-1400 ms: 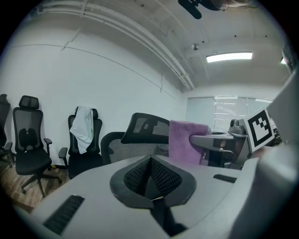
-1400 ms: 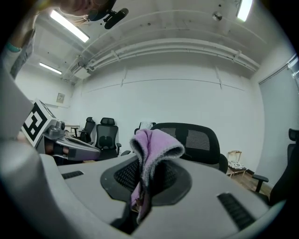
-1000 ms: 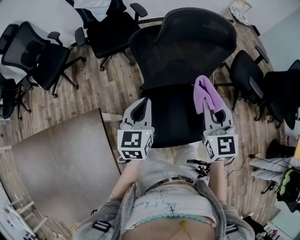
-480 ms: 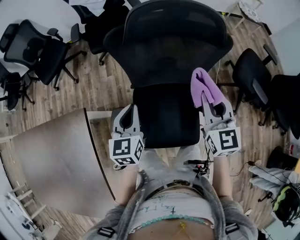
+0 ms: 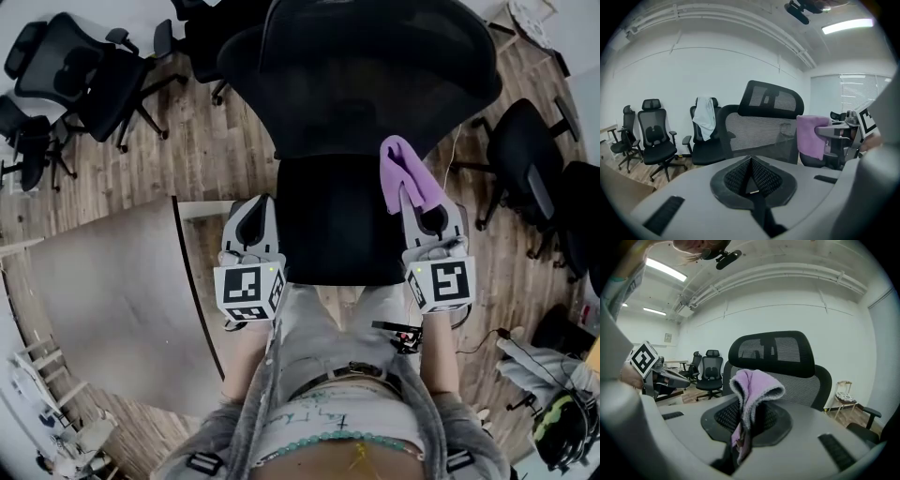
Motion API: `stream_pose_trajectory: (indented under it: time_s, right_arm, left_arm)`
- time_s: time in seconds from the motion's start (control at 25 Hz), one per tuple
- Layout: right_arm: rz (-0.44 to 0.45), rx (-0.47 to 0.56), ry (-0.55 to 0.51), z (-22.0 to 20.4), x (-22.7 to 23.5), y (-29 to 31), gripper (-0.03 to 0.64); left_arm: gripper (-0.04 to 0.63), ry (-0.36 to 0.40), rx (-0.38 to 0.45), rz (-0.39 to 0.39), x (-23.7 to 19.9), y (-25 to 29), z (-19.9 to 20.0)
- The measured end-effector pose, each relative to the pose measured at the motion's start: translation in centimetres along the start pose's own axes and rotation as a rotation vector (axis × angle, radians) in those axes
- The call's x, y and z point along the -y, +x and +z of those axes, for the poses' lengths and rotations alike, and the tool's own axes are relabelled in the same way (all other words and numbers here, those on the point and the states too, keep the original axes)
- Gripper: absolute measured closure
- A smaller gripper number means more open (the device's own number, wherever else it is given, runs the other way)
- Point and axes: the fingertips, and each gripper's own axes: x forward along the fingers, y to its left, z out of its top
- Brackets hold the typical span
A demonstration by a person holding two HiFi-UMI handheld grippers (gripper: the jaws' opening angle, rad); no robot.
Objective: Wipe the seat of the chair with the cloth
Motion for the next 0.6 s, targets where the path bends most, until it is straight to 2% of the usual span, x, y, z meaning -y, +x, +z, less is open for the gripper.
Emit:
stream_pose_trajectory:
  time_s: [0.6]
  right_arm:
    - [0.063,-0.062,-0.032,-5.6,-3.5,5.7,0.569]
  left_arm:
    - [0.586,-0.025,-0.065,0.051,-4.1,0.8,-5.9]
